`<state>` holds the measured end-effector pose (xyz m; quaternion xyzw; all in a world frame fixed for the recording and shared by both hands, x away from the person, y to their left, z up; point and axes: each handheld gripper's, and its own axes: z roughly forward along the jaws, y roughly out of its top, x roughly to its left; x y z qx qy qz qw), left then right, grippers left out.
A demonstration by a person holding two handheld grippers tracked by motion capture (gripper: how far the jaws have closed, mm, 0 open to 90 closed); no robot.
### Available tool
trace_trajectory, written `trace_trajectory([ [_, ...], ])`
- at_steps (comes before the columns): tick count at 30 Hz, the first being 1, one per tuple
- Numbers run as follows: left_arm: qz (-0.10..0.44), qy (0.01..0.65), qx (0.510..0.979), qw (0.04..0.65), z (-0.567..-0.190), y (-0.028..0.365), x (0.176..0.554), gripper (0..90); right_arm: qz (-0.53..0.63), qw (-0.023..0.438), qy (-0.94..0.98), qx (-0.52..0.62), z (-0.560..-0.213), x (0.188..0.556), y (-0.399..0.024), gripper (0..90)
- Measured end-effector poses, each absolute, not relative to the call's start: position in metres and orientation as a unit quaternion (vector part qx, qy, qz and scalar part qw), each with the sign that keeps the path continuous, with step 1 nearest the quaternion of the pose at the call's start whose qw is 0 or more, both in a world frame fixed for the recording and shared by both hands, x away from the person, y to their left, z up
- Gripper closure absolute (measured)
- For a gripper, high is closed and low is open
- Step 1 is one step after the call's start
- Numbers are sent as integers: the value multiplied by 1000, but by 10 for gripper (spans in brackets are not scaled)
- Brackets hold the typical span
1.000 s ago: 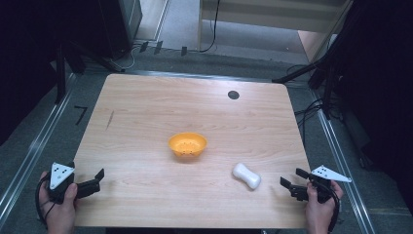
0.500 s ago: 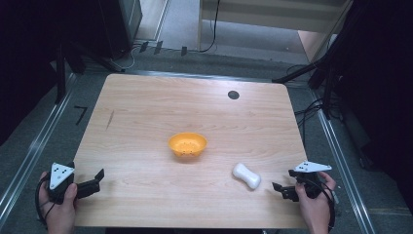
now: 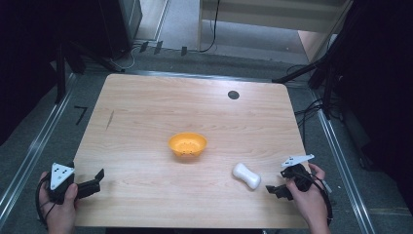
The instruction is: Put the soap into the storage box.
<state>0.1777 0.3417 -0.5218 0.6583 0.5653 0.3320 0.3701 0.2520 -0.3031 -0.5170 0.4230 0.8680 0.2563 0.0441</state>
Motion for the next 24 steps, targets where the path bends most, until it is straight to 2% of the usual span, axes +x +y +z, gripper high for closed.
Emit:
trace_trajectory([
  [24,332,564,660,369,-522,342,177,0,230,18,896,378,-508,265,-256,131],
])
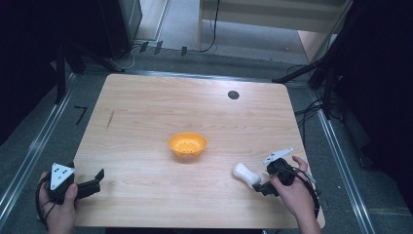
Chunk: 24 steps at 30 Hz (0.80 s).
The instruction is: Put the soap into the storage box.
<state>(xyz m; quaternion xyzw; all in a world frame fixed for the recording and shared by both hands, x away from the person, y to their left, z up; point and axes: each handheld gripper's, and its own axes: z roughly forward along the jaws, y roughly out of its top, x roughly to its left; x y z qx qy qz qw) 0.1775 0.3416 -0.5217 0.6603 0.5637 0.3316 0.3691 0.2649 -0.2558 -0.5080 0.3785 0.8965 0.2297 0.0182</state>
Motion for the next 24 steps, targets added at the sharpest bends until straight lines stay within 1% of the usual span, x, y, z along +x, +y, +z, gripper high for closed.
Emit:
trace_trajectory([
  [17,332,564,659,370,-522,342,177,0,216,7,910,353,-513,276,-222,135],
  [20,333,565,659,369,-522,342,177,0,217,-1,911,350,-515,280,-216,139],
  [22,333,565,658,369,-522,342,177,0,215,1,912,350,-515,281,-214,145],
  [23,332,566,658,369,-522,342,177,0,217,2,911,352,-515,282,-212,193],
  [24,332,566,658,369,-522,342,177,0,217,2,911,352,-515,282,-212,193],
])
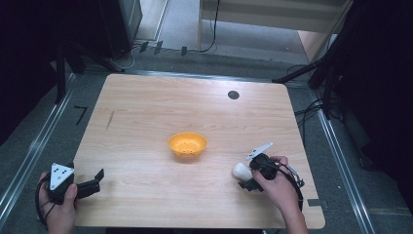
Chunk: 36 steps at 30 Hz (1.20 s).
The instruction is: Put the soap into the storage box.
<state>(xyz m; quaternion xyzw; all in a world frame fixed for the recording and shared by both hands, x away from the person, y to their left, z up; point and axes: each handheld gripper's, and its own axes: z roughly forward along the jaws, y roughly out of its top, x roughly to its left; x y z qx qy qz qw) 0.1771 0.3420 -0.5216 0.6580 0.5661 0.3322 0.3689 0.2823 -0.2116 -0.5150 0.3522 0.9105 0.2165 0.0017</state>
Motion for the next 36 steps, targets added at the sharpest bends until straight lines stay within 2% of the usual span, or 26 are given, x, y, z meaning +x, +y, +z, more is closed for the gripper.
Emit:
trace_trajectory([
  [5,332,566,658,369,-522,342,177,0,220,-4,910,352,-514,285,-204,259],
  [10,332,566,658,369,-522,342,177,0,209,16,915,345,-514,285,-199,320],
  [11,332,566,658,369,-522,342,177,0,205,21,917,341,-513,285,-198,344],
  [12,332,566,658,369,-522,342,177,0,195,38,921,334,-513,285,-197,408],
  [13,332,566,658,369,-522,342,177,0,195,38,921,334,-513,285,-197,408],
  [15,332,565,660,369,-522,341,177,0,184,48,928,320,-512,284,-195,465],
  [36,330,563,663,366,-522,341,178,0,187,40,934,302,-511,291,-191,490],
])
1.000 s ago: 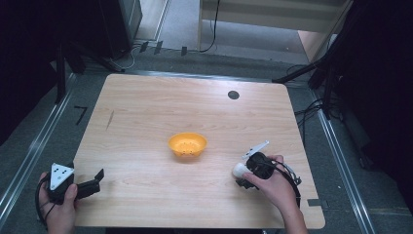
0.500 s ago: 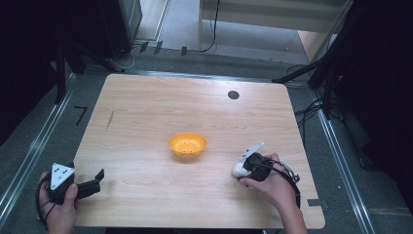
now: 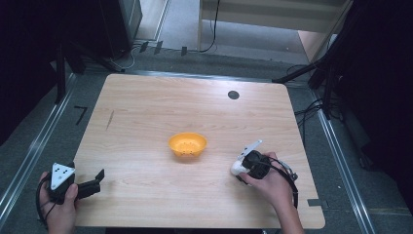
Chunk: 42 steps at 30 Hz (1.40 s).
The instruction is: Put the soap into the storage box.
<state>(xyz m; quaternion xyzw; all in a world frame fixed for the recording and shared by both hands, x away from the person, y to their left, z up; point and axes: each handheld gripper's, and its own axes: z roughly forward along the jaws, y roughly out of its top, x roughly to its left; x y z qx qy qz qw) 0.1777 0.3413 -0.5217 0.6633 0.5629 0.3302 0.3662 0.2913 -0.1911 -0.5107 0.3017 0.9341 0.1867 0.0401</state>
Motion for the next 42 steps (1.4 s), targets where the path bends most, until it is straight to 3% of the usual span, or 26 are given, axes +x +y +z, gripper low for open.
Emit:
trace_trajectory([
  [42,330,558,666,368,-522,340,178,0,198,45,961,187,-482,315,-143,507],
])
